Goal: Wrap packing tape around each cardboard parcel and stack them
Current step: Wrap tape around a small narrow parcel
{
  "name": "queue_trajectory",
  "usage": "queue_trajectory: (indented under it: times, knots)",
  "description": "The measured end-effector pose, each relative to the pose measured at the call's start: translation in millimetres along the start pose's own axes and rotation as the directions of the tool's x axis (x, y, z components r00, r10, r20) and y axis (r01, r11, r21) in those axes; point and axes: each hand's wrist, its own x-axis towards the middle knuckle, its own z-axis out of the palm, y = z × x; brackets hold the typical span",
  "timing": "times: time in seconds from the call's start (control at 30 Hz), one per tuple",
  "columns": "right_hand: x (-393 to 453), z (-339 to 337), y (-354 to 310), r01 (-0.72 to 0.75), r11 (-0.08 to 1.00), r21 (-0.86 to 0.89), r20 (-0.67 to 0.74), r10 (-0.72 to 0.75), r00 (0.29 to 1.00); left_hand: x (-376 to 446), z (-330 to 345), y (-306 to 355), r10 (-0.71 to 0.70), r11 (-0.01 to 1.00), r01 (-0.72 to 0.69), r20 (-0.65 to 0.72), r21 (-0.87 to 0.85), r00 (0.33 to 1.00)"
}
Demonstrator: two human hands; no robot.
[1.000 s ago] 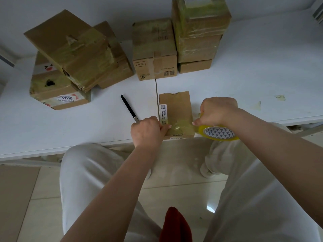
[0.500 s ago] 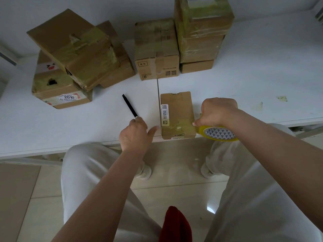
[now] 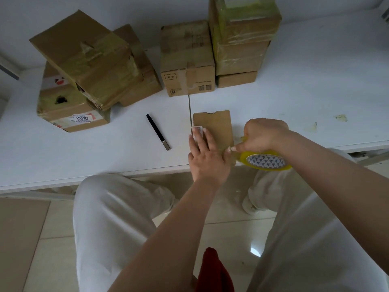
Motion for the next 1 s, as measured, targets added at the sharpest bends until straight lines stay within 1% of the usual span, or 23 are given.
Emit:
queue_trajectory:
  times: [0.07,0.13,0.2,0.23,0.33,0.37,0.43,0.5,0.57,0.63,0.7,0.77,0.87,0.9,0.93,1.0]
  knots:
    - [0.2,0.8,1.1,0.023,1.000,0.016,0.014,-0.023,1.000,-4.9,-1.9,-3.9,0.055,0.998,-0.055,-0.004,0.003,0.998]
    - [0.1,1.6,1.4,0.038,0.999,0.037,0.026,-0.039,0.999,-14.1,-0.5,-3.9,0.131,0.986,-0.127,-0.032,0.103,0.991]
    - [-1.1,0.4,2.1,0.041,0.997,0.071,0.053,-0.045,0.998,-20.8,4.9,2.5,0.146,0.975,-0.139,-0.032,0.171,0.989]
    - [-1.6,-0.4,2.6,0.044,0.995,0.092,0.067,-0.050,0.996,-21.2,7.5,6.2,0.113,0.980,-0.106,-0.031,0.167,0.993]
    - [-4.4,-4.5,9.9,0.050,0.982,0.183,0.104,-0.069,0.992,-13.1,13.2,14.1,-0.054,0.994,0.058,-0.036,0.092,0.998]
    - [-5.4,-5.2,14.2,0.055,0.973,0.224,0.118,-0.083,0.990,-11.0,13.9,15.3,-0.084,0.993,0.087,-0.042,0.078,0.996]
    - [-10.1,-7.7,23.3,0.061,0.944,0.325,0.152,-0.116,0.981,-9.7,13.2,14.3,-0.095,0.994,0.099,-0.059,0.053,0.994]
    - [-17.1,-9.9,32.9,0.054,0.897,0.438,0.173,-0.143,0.975,-10.4,7.8,9.7,-0.071,0.997,0.071,-0.071,-0.008,0.995]
    - [-24.4,-10.9,40.6,0.060,0.837,0.543,0.152,-0.168,0.974,-10.4,0.7,-0.7,-0.035,0.992,0.027,-0.063,-0.125,0.997]
    - [-32.0,-12.3,41.0,0.085,0.763,0.641,0.074,-0.171,0.983,-11.8,-7.4,-13.0,-0.003,0.960,-0.007,-0.036,-0.280,0.999]
    - [-35.6,-16.8,34.1,0.119,0.712,0.692,-0.016,-0.149,0.989,-14.9,-15.2,-22.0,0.032,0.917,-0.041,-0.030,-0.397,0.999]
    - [-37.8,-22.2,25.6,0.135,0.703,0.698,-0.071,-0.120,0.990,-19.8,-24.3,-28.0,0.056,0.880,-0.086,-0.077,-0.467,0.995]
    - [-45.1,-27.5,21.4,0.168,0.800,0.577,-0.139,-0.107,0.985,-22.3,-45.6,-35.2,0.052,0.855,-0.144,-0.194,-0.499,0.980]
    - [-48.9,-28.4,21.3,0.175,0.809,0.561,-0.151,-0.108,0.983,-22.1,-51.9,-37.3,0.064,0.851,-0.160,-0.204,-0.501,0.977]
    - [-53.6,-30.9,20.5,0.178,0.788,0.589,-0.149,-0.110,0.983,-22.3,-57.6,-38.8,0.074,0.833,-0.167,-0.191,-0.528,0.979]
    - [-61.3,-37.7,18.1,0.191,0.750,0.633,-0.166,-0.110,0.980,-25.3,-65.1,-38.8,0.086,0.735,-0.157,-0.139,-0.660,0.986]
